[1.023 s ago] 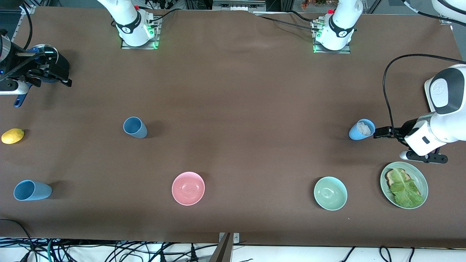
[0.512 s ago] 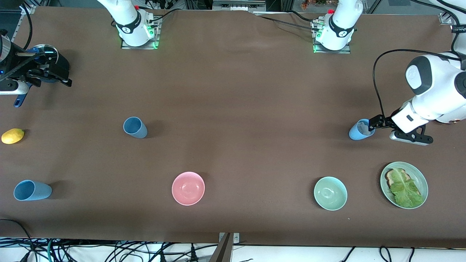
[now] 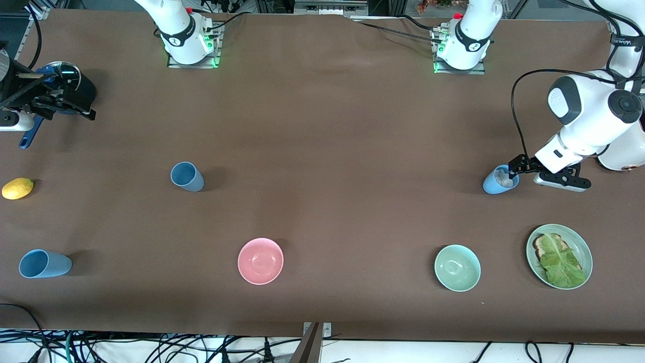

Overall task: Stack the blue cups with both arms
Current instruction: 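Lower the left gripper over the blue cup beside the green bowl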

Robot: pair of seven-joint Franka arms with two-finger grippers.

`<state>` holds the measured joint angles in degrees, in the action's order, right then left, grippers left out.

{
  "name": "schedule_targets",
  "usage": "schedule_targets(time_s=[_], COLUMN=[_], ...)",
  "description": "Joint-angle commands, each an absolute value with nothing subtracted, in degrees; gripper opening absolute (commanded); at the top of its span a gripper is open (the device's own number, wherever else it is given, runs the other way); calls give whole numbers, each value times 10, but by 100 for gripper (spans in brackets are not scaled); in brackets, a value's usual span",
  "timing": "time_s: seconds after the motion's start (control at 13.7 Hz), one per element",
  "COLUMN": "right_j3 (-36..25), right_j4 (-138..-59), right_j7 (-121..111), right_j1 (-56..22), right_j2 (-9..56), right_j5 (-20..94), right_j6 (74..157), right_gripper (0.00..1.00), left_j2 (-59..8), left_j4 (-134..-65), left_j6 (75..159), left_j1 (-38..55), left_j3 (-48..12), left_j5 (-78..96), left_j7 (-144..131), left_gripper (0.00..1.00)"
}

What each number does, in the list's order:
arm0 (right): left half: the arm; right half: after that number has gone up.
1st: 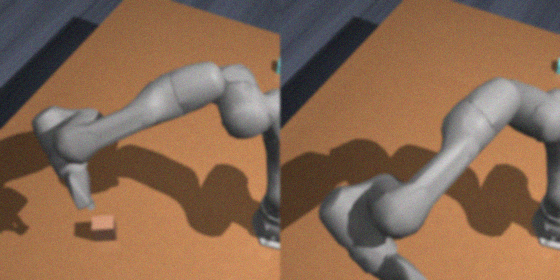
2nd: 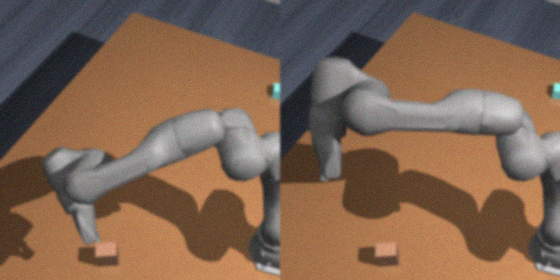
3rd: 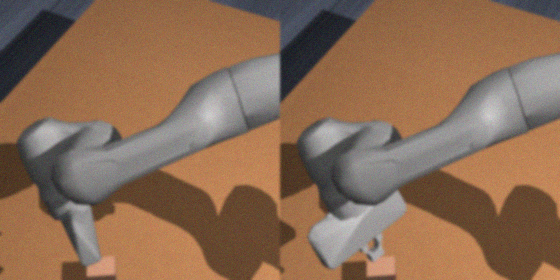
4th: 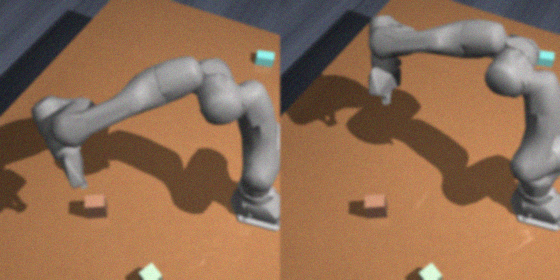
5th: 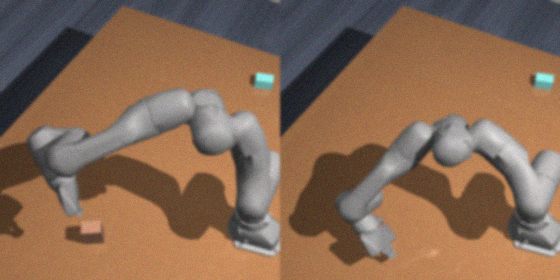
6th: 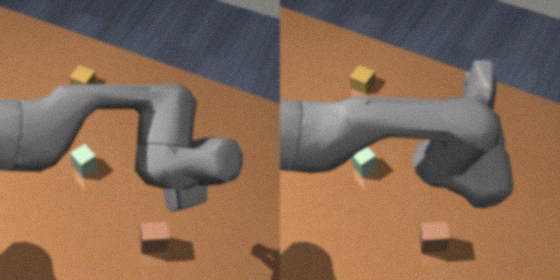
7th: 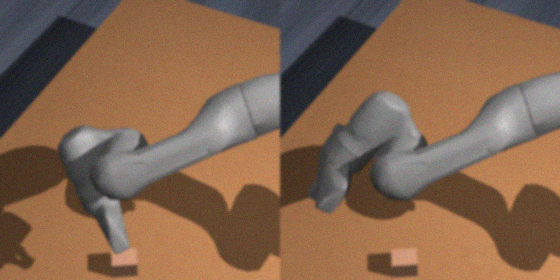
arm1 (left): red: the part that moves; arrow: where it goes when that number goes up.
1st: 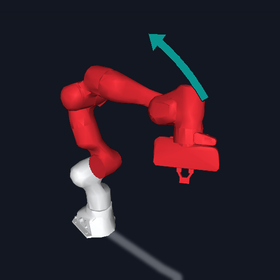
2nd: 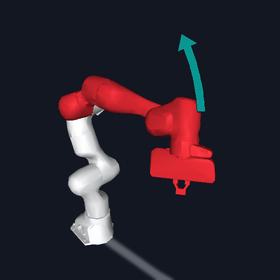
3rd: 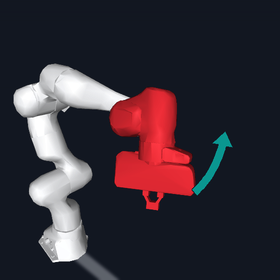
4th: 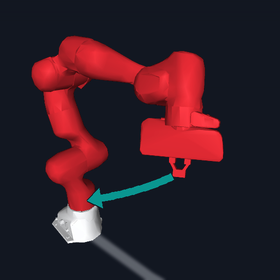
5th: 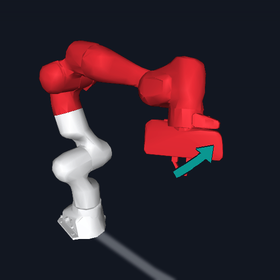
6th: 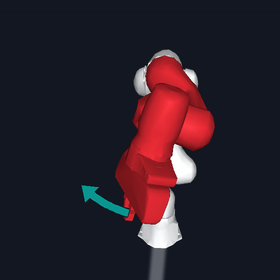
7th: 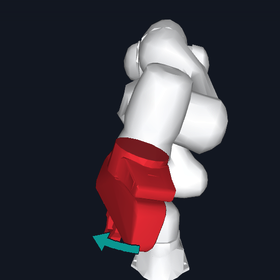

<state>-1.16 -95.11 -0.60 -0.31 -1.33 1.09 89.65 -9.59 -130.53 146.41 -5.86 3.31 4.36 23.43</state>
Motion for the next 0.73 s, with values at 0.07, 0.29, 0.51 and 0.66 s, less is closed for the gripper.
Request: schedule_targets(time_s=[0.07,0.29,0.51,0.66], right_j3=[-10,-10,-10,-10], right_j4=[-940,-940,-940,-940], right_j7=[-10,-10,-10,-10], right_j1=[2,2,2,2], right_j2=[-11,-11,-11,-11], right_j5=[13,13,13,13], right_j6=[886,886,886,886], right_gripper=[100,100,100,100], left_j2=[-112,-132,-145,-149], left_j4=[-1312,-1320,-1324,-1324], left_j6=[1508,1552,1575,1583], left_j1=[-54,-52,-51,-51], left_j3=[31,31,31,30], left_j5=[69,69,71,71], left_j7=[252,252,252,253], left_gripper=[100,100,100,100])
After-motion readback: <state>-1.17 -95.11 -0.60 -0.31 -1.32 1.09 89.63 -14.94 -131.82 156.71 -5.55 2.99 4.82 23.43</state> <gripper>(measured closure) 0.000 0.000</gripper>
